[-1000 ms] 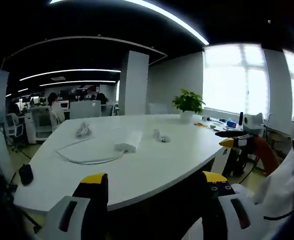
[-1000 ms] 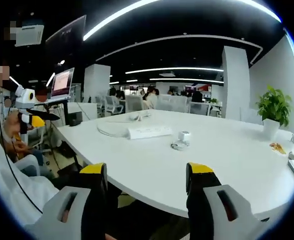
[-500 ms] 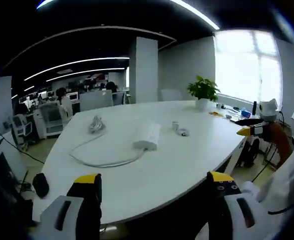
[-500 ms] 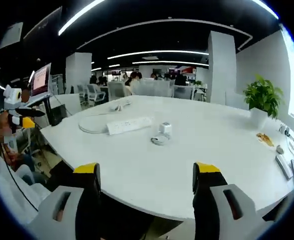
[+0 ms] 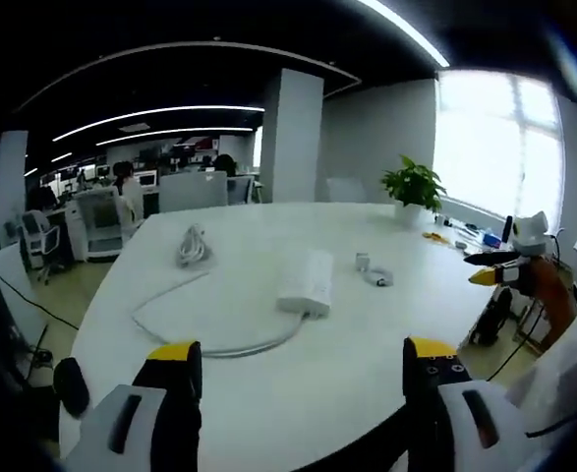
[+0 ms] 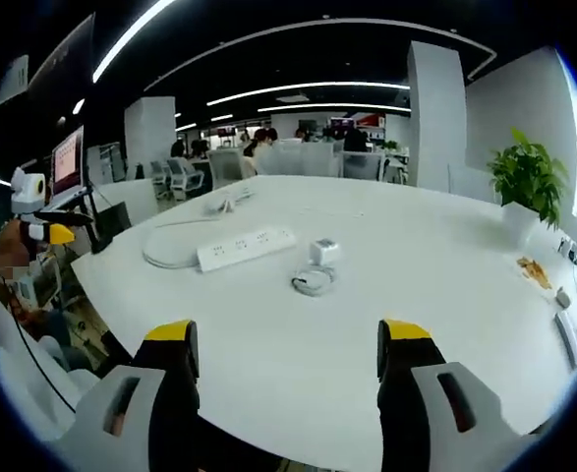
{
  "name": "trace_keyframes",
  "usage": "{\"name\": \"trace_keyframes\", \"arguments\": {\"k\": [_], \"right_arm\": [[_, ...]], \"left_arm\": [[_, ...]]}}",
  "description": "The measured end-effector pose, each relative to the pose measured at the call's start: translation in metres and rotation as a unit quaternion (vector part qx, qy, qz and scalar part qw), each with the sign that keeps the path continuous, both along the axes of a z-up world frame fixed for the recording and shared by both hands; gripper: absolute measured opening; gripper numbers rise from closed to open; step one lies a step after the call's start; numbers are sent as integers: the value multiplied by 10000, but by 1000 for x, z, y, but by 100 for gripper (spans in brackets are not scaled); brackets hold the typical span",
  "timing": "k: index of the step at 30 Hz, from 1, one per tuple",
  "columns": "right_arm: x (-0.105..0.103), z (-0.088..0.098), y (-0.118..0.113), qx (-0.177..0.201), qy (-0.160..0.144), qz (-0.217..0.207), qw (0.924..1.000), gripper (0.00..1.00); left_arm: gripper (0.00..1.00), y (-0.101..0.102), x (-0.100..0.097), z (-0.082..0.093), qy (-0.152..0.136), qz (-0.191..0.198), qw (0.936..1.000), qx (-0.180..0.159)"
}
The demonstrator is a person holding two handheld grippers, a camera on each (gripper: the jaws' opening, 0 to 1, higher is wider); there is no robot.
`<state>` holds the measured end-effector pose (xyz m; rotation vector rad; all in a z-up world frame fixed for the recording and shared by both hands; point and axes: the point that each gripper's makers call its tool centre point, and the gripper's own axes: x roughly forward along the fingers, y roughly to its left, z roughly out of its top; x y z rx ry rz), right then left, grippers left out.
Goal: Straighten the power strip on the desk, plug the charger into it
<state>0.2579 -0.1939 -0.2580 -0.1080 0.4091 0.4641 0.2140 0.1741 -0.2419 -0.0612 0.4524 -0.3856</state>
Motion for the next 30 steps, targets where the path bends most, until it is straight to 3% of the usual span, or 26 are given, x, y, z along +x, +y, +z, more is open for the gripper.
{"name": "trace_keyframes", "arguments": {"k": [10,17,25,30], "right_arm": [[23,-8,8,-14,123,124,9998,73],[33,-2,6,-17,-5,178,9998,74],[39,-10,-1,-42,73,131,9999,72],[44,-12,0,-35,102,160,9998,73]], "left_arm": [[86,1,21,-11,259,71,9996,31],[86,-3,35,-10,246,83,9997,23],[86,-6,42,-11,275,31,9995,167],[86,-9,51,-18,338,41,9994,87]]}}
